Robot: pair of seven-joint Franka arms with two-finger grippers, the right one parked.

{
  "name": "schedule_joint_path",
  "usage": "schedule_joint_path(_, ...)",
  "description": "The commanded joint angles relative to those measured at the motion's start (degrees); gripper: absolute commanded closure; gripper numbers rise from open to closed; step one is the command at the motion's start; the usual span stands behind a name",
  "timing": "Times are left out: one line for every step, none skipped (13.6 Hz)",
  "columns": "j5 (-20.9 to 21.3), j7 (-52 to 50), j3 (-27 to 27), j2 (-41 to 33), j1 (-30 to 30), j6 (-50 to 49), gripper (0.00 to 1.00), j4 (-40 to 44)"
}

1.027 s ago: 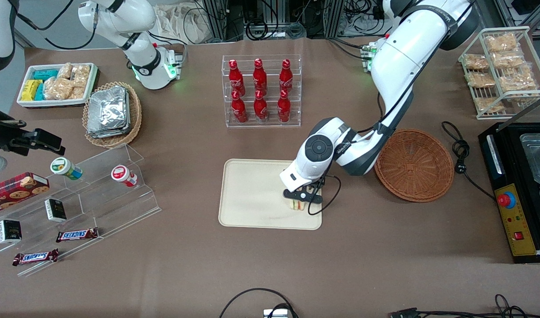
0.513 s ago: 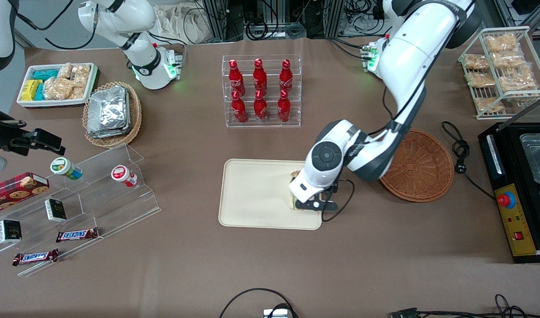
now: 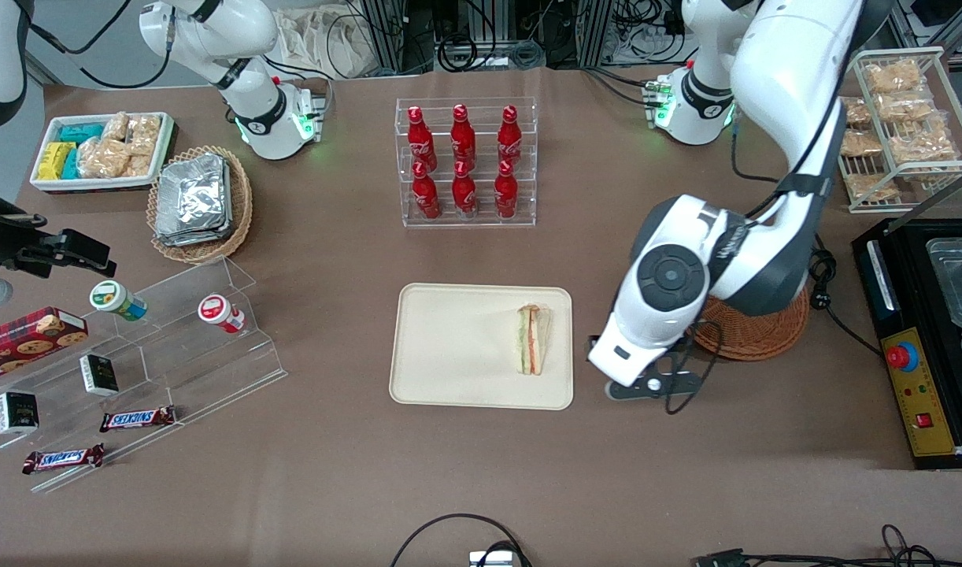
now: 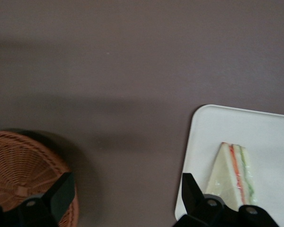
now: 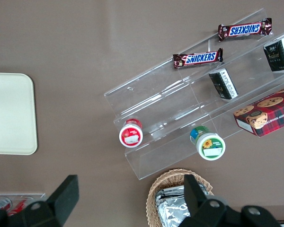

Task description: Place sandwich from basket to tray

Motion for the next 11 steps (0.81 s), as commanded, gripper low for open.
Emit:
schedule_joint_path(0.8,0.0,2.7,-4.3,-0.1,-2.5,0.0,-0.8)
schedule_joint_path(0.7,0.7,3.5,-5.2,0.3,-3.1,0.0,-0.9)
schedule_joint_path(0.7,2.4,3.7,-5.9,0.7,-4.3,0.0,-1.0)
schedule_joint_path(0.6,4.8,4.0,-6.7,1.2,-6.5,0.0,-1.0)
schedule_joint_path(0.5,6.9,4.0,-7.3,2.7,-7.7,0.0,-1.0)
schedule_joint_path(0.0,8.8,4.0,-8.4,3.9,-7.9,0.0,-1.1)
schedule_joint_path(-0.6,10.5,4.0,-9.2,5.5,-7.9,0.0,-1.1)
schedule_joint_path(-1.3,11.5,3.9,-9.8,6.9,-9.0,0.0,-1.1)
schedule_joint_path(-1.9,13.5,4.0,-10.5,7.8,-10.4,0.0,-1.2)
schedule_joint_path(-1.9,17.0,4.1,-11.0,8.3,-11.0,0.0,-1.2)
schedule_joint_path(-1.8,19.1,4.6,-12.5,8.4,-11.1,0.0,-1.9)
